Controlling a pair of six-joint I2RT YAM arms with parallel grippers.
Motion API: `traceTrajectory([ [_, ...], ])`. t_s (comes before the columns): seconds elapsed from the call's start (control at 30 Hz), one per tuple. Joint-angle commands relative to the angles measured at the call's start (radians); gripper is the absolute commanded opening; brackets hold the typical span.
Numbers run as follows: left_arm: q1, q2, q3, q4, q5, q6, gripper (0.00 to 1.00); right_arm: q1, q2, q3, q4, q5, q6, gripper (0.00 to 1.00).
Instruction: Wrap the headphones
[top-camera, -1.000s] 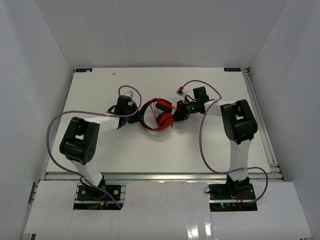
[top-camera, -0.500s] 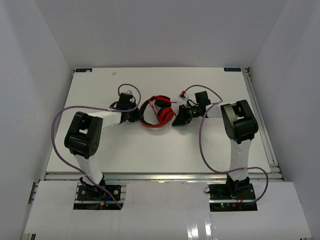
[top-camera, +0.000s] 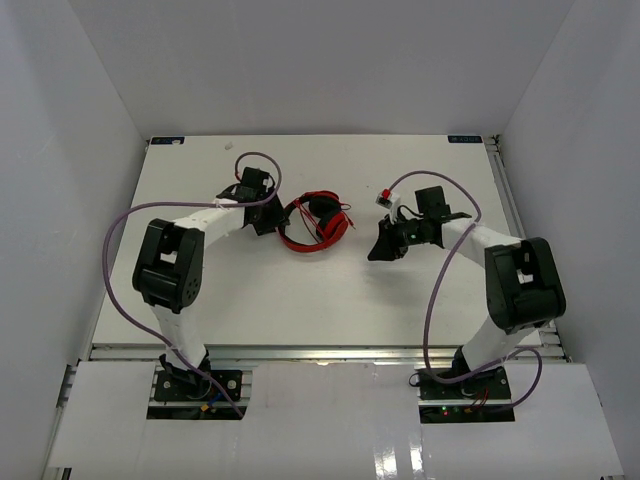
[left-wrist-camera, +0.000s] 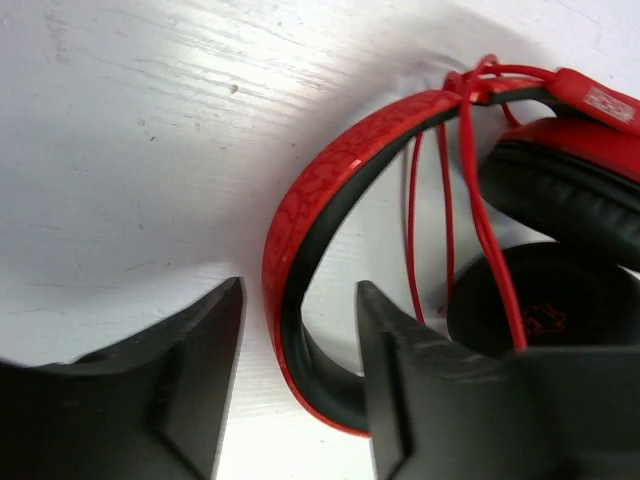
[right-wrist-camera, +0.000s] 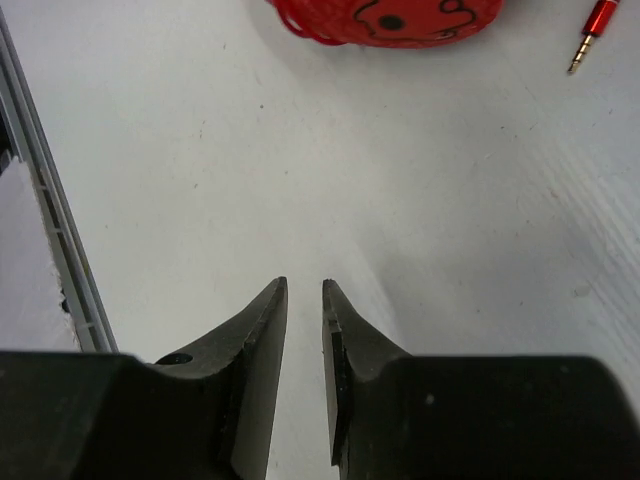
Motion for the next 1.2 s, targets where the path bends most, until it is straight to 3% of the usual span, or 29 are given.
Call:
traceTrajectory([
  [0.0,0.003,-0.115,0.038,-0.060,0.033,0.057,0.64,-0.004,-0.169,-0.065,-0.151,0.076,-0.177,0.28],
  [0.03,0.003,-0.148,0.035,-0.060,0.062,0.078,0.71,-0.003,-0.222,-0.072,-0.184,0.087,-0.218,0.30],
  [0.13,0.001,-0.233,0.014,-0.055,0.133,0.131,0.77,-0.004,-0.331,-0.100,-0.248,0.135,-0.299,0.40],
  [0.2,-0.001,-0.332,-0.025,-0.048,0.170,0.174,0.82,-0.004,-0.420,-0.124,-0.278,0.183,-0.334,0.60],
  [0.37,-0.003,-0.579,-0.175,-0.014,0.240,0.277,0.92,-0.007,-0.600,-0.159,-0.313,0.244,-0.344,0.91],
  [0.5,-0.004,-0.940,-0.395,0.045,0.333,0.316,0.98,-0.013,-0.761,-0.185,-0.283,0.337,-0.236,0.90],
  [0.7,-0.005,-1.238,-0.518,0.054,0.385,0.297,0.98,-0.054,-0.810,-0.128,-0.302,0.617,-0.074,0.90],
  [0.83,-0.005,-1.324,-0.534,0.020,0.386,0.286,0.98,-0.091,-0.878,-0.095,-0.353,0.685,-0.049,0.90],
  [1.17,-0.005,-1.356,-0.532,-0.022,0.385,0.268,0.98,-0.119,-1.052,-0.136,-0.322,0.802,-0.022,0.90],
])
